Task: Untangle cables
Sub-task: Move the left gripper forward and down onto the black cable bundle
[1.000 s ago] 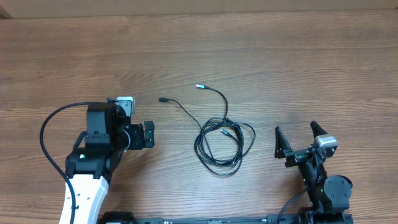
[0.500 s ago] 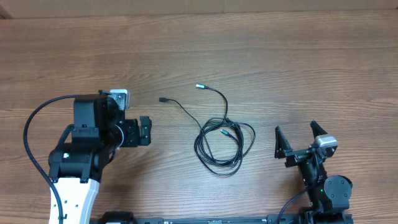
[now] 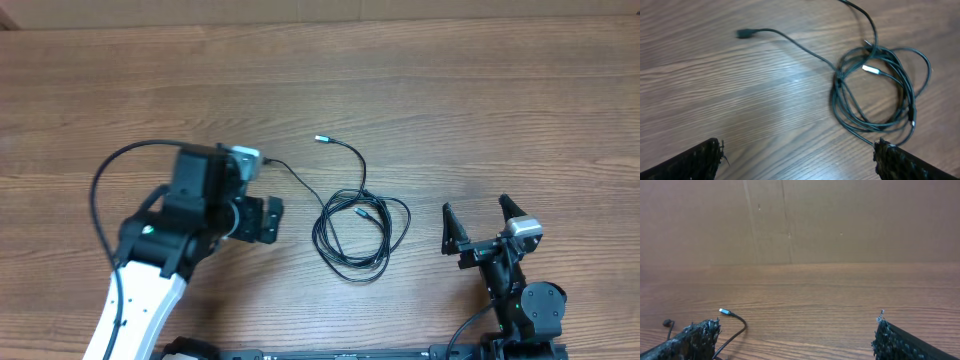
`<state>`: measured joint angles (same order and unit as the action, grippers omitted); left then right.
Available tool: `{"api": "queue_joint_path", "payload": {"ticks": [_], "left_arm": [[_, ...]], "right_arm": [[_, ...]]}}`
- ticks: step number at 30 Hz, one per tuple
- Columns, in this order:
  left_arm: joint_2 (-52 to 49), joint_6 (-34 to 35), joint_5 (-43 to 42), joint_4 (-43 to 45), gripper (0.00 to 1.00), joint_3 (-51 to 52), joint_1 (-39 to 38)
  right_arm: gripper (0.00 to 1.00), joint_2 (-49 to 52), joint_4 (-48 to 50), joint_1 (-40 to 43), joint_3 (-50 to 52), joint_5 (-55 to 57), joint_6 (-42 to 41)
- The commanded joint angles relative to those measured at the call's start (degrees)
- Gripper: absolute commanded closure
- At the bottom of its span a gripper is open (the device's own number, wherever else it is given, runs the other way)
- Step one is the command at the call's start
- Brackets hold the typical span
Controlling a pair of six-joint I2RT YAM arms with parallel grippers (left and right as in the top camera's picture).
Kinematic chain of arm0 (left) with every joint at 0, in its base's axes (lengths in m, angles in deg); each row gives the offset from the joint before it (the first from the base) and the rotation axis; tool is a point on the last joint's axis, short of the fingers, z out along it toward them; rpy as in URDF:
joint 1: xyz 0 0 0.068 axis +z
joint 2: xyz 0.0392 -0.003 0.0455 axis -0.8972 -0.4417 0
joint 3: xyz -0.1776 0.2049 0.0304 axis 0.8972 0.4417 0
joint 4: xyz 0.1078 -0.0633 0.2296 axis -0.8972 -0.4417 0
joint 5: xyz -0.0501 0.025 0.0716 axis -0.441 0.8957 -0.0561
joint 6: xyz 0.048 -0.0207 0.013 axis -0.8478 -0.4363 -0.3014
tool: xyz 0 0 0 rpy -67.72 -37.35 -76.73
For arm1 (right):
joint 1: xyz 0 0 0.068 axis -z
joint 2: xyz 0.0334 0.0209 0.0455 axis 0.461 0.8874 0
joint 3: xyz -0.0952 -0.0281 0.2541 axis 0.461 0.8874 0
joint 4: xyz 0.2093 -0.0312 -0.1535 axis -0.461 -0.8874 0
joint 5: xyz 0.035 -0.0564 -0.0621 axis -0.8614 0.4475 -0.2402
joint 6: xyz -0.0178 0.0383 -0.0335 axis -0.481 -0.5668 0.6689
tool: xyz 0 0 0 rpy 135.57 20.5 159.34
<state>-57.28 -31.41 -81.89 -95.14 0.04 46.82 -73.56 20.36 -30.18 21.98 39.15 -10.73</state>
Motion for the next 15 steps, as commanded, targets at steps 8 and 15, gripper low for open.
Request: {"api": "queue_joint_path", "payload": {"ticks": [8, 15], "left_arm": [[-14.2, 7.3, -0.5, 9.0, 0.00, -1.6, -14.9], [-22.8, 12.3, -0.4, 10.6, 0.00, -1.6, -19.1]], "right_arm": [[0.00, -0.6, 0.3, -0.2, 0.6, -0.3, 0.0], [0.00, -0.6, 0.3, -0.2, 0.6, -0.3, 0.0]]}}
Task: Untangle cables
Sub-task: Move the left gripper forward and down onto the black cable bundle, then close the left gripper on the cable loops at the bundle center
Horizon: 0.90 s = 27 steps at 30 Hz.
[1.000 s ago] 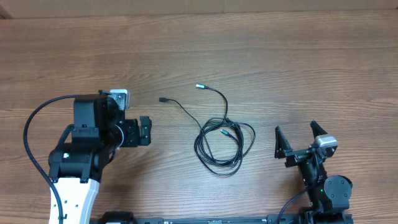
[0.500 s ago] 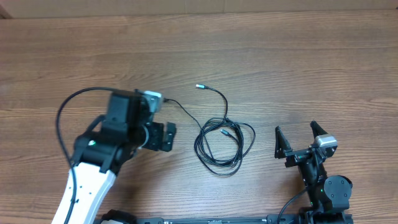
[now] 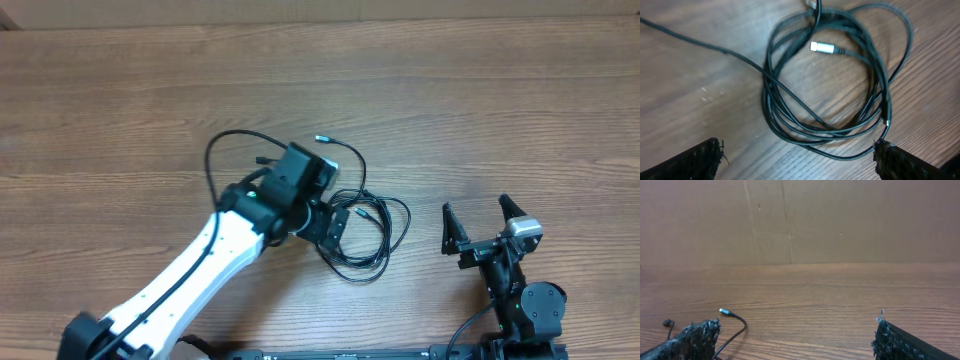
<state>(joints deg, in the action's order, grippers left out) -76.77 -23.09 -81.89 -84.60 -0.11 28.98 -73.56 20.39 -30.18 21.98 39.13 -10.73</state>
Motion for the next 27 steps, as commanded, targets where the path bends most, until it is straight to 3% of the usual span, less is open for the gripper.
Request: {"api": "queue_joint_path", "payload": {"ticks": [1, 9, 12, 27], "left_arm": [[-4.3, 4.6, -0.4, 0.1, 0.01, -1.4, -1.5], [-6.6, 13.5, 3.9, -1.8, 0.00, -1.4, -2.0], [-6.6, 19.1, 9.8, -3.4, 0.00, -1.2, -2.9], [-15.1, 21.0, 11.4, -0.9, 0.00, -0.8, -5.8]], "right_arm": [[0.00, -0.6, 0.3, -0.2, 0.6, -0.3, 0.0], [0.00, -0.6, 0.3, -0.2, 0.6, -0.3, 0.0], [0.00, -0.5, 0.3, -0.2, 0.6, -0.3, 0.0], [0.00, -0.6, 0.3, -0.2, 0.6, -0.3, 0.0]]}}
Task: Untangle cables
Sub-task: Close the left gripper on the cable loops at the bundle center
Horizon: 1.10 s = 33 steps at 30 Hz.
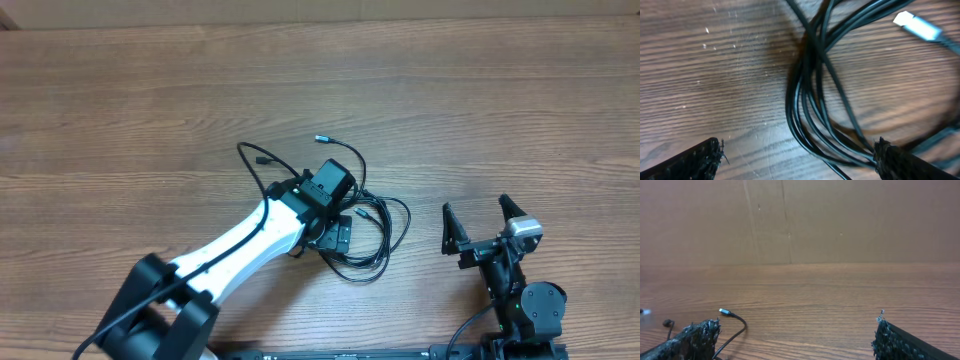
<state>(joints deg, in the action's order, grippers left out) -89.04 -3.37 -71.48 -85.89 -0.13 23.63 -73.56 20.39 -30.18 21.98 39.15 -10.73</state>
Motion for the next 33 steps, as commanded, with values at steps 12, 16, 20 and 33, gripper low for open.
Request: {"api": "queue_joint_path", "payload": {"ticks": [12, 16, 20, 33], "left_arm": [[-9.2, 2.4, 1.0, 2.6, 0.00, -0.7, -0.4], [-10.8, 2.4, 1.0, 3.0, 0.00, -0.7, -0.4], [-10.8, 2.4, 0.9, 3.0, 0.01, -0.7, -0.4], [-10.8, 2.4, 0.9, 3.0, 0.51, -0.7, -0.4]], "right_arm": [[0.00, -0.6, 0.3, -0.2, 0.6, -0.3, 0.0], [0.00, -0.6, 0.3, -0.2, 0.6, -0.3, 0.0], [0.00, -0.6, 0.3, -0.2, 0.6, -0.3, 0.0], [0.00, -0.6, 0.3, -0.2, 0.6, -0.3, 0.0]]}}
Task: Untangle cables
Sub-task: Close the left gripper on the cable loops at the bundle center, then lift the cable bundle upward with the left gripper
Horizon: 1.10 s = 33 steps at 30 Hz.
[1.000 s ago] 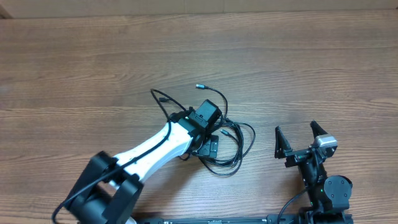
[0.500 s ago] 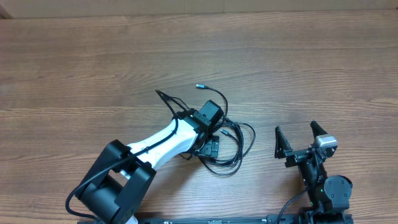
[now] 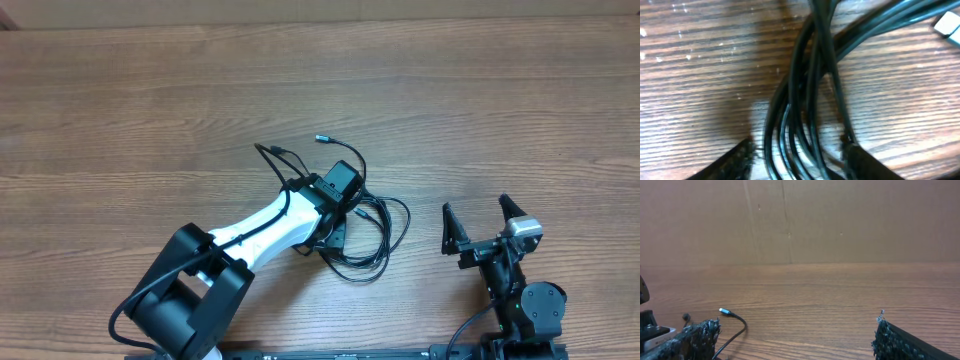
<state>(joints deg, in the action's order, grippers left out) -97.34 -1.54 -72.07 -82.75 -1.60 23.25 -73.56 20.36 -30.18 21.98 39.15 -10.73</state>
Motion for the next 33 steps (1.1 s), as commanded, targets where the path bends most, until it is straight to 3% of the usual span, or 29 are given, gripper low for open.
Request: {"api": "queue_joint_path", "payload": {"ticks": [1, 9, 11, 13, 15, 27, 33], "left_arm": [[-2.5, 0.5, 1.5, -0.2, 0.53, 0.7, 0.0], [-2.5, 0.6, 1.1, 0.3, 0.65, 0.7, 0.0], [-2.5, 0.6, 1.1, 0.7, 0.74, 0.7, 0.0], [-2.5, 0.6, 1.1, 0.9, 0.90, 0.7, 0.0], [-2.5, 0.6, 1.1, 0.9, 0.96, 0.7, 0.0], [-1.9, -0.6, 0.0, 1.7, 0.96, 0.0, 0.1], [0.6, -3.3, 0.0, -2.4, 0.96, -6.5, 0.1]], "right_arm": [[0.00, -0.6, 0.3, -0.2, 0.6, -0.3, 0.0], [0.00, -0.6, 0.3, -0.2, 0.6, -0.3, 0.0], [0.00, -0.6, 0.3, -0.2, 0.6, -0.3, 0.0], [0.00, -0.6, 0.3, -0.2, 0.6, -0.3, 0.0], [0.00, -0.6, 0.3, -0.2, 0.6, -0.3, 0.0], [0.00, -0.6, 0.3, -0.2, 0.6, -0.3, 0.0], [0.00, -0.6, 0.3, -0.2, 0.6, -0.3, 0.0]]}}
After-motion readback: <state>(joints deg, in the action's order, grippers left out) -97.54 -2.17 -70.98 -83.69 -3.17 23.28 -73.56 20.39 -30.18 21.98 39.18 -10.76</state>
